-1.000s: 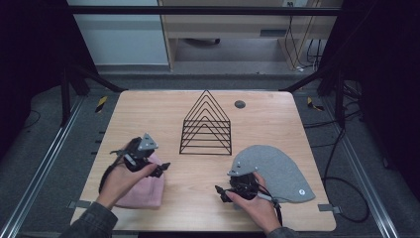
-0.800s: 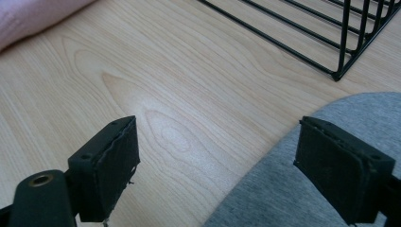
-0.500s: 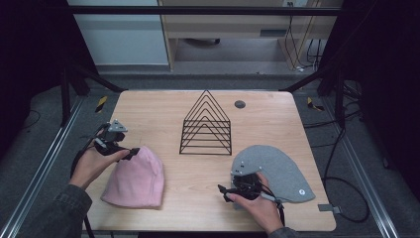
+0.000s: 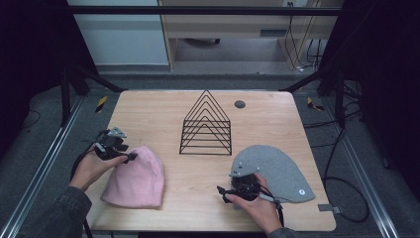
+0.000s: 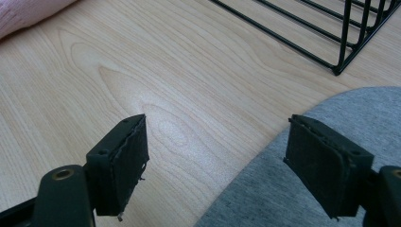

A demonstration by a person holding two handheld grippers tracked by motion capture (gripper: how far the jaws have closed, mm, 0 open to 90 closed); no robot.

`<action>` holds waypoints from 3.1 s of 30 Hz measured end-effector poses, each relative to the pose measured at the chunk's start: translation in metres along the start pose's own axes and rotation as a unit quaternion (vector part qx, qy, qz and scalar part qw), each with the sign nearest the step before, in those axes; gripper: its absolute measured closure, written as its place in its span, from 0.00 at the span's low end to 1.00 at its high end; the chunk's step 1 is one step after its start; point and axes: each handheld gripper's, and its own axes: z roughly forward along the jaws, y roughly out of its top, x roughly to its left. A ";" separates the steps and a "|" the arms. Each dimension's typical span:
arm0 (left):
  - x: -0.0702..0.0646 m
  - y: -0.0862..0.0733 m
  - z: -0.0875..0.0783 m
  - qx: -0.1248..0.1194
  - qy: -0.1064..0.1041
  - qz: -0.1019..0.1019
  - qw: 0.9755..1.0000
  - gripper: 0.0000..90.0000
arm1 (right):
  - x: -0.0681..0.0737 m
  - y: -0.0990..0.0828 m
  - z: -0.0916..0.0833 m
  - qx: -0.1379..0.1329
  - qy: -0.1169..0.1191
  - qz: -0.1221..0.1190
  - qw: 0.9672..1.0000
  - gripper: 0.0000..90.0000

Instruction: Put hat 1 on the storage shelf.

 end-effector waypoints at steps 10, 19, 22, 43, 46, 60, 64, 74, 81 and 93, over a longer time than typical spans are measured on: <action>-0.005 -0.005 0.003 0.001 -0.030 -0.002 1.000 0.88 | -0.001 0.000 0.001 0.001 -0.001 0.000 1.000 0.25; -0.025 0.002 -0.025 -0.036 -0.016 0.011 0.999 0.91 | -0.003 -0.001 0.000 -0.002 -0.008 0.000 1.000 0.24; -0.036 0.008 -0.038 -0.054 -0.009 0.018 0.998 0.91 | -0.003 -0.001 0.000 -0.002 -0.004 0.001 1.000 0.26; -0.078 0.046 -0.114 -0.151 0.024 0.064 0.986 0.93 | 0.000 0.006 -0.007 -0.033 -0.023 -0.003 0.999 0.33; -0.080 0.053 -0.117 -0.153 0.025 0.068 0.986 0.93 | 0.004 0.015 -0.010 -0.041 -0.021 -0.010 0.999 0.37; -0.101 0.095 -0.137 -0.182 0.012 0.090 0.979 0.92 | 0.048 0.084 -0.014 -0.089 0.030 -0.050 0.994 0.53; -0.108 0.106 -0.138 -0.186 -0.002 0.093 0.978 0.92 | 0.061 0.105 -0.013 -0.099 0.037 -0.066 0.992 0.59; -0.122 0.115 -0.134 -0.186 -0.022 0.100 0.977 0.92 | 0.060 0.134 -0.012 -0.110 0.039 -0.044 0.992 0.71; -0.113 0.119 -0.138 -0.193 -0.021 0.096 0.976 0.92 | 0.049 0.149 -0.031 -0.111 0.067 -0.053 0.990 0.92; -0.104 0.160 -0.138 -0.222 -0.048 0.085 0.970 0.91 | 0.002 0.189 -0.077 -0.116 0.078 -0.057 0.988 0.96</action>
